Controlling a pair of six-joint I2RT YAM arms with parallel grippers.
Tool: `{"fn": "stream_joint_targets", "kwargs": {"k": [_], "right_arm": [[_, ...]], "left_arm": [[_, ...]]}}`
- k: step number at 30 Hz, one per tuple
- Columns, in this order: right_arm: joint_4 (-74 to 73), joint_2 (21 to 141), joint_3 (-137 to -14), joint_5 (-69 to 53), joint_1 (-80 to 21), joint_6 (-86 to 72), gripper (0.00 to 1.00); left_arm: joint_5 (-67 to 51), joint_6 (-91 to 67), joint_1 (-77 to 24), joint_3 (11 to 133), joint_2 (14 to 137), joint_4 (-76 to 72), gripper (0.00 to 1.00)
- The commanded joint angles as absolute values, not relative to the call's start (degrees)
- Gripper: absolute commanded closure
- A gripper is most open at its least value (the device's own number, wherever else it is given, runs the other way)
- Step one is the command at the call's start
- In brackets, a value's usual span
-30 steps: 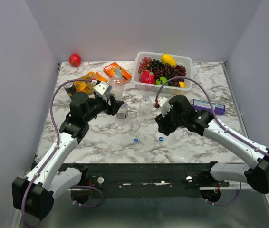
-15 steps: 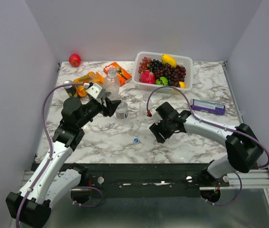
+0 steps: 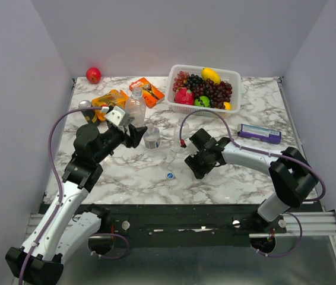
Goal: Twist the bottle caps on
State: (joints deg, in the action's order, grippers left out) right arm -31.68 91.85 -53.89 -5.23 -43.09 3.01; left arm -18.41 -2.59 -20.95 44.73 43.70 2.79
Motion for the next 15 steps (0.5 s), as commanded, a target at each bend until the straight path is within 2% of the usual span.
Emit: {"fn": "stream_joint_targets", "kwargs": {"k": [1,15], "right_arm": [[-30.6,91.8,-54.2,-3.2,-43.7,2.5,0.43],[-29.4,92.5,-53.3,-2.3,-43.9,3.9,0.50]], "left_arm": [[-17.0,-2.0,-20.4,46.1,42.5,2.5,1.00],[-17.0,-2.5,-20.3,45.6,42.6,1.2,1.00]]}}
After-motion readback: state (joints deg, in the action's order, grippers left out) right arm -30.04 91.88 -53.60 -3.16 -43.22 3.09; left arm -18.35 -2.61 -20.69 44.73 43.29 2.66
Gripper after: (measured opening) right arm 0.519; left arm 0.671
